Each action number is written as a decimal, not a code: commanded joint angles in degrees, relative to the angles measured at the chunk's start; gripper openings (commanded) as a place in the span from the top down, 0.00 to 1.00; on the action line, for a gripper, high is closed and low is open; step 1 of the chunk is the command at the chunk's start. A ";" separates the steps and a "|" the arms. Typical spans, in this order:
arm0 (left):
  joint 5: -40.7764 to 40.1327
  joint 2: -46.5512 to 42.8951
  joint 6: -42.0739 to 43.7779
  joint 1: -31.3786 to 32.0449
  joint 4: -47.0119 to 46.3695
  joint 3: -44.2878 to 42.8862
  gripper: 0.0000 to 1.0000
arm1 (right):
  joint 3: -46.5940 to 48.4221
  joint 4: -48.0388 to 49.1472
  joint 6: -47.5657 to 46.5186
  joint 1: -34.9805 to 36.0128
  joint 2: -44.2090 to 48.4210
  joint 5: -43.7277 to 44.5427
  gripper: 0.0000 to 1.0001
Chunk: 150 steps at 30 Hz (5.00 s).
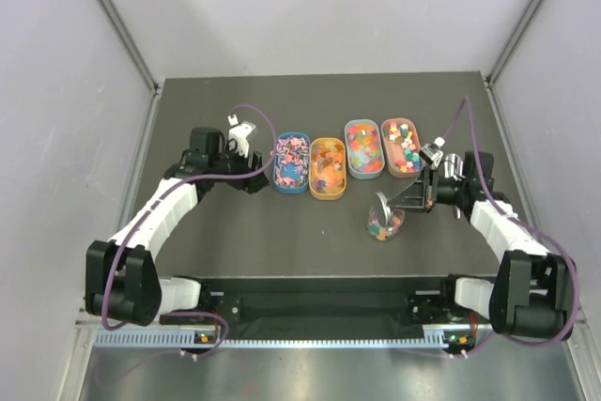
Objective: Pack the candies
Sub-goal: Close the bottle lid on the packing bottle, then move the packing bottle to the center of the board.
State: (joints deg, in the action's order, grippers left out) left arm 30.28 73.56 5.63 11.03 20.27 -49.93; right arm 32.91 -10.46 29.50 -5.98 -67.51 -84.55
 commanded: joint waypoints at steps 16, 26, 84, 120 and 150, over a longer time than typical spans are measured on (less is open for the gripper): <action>2.24 -1.84 -1.23 -0.30 -4.28 2.82 0.34 | -3.90 23.38 14.45 -0.35 -2.72 -8.26 1.00; 2.68 -0.70 -1.67 -0.30 -5.68 2.91 0.34 | -7.94 34.01 22.18 -5.01 -3.86 -7.38 1.00; 1.60 -0.09 4.48 -0.83 3.54 -9.65 0.34 | 36.05 106.27 61.74 -16.17 -26.34 -8.17 0.00; 4.17 -13.00 -5.36 -0.74 6.09 -1.31 0.33 | 26.62 -24.08 -60.42 4.84 13.69 82.64 0.00; 10.59 -2.37 -16.88 0.05 -7.62 14.70 0.98 | -7.16 -31.64 -102.35 8.53 16.71 53.54 0.00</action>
State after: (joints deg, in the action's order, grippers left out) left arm 40.91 71.53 -10.87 10.90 17.61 -34.15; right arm 25.54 -45.93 -68.51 1.61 -49.32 -28.05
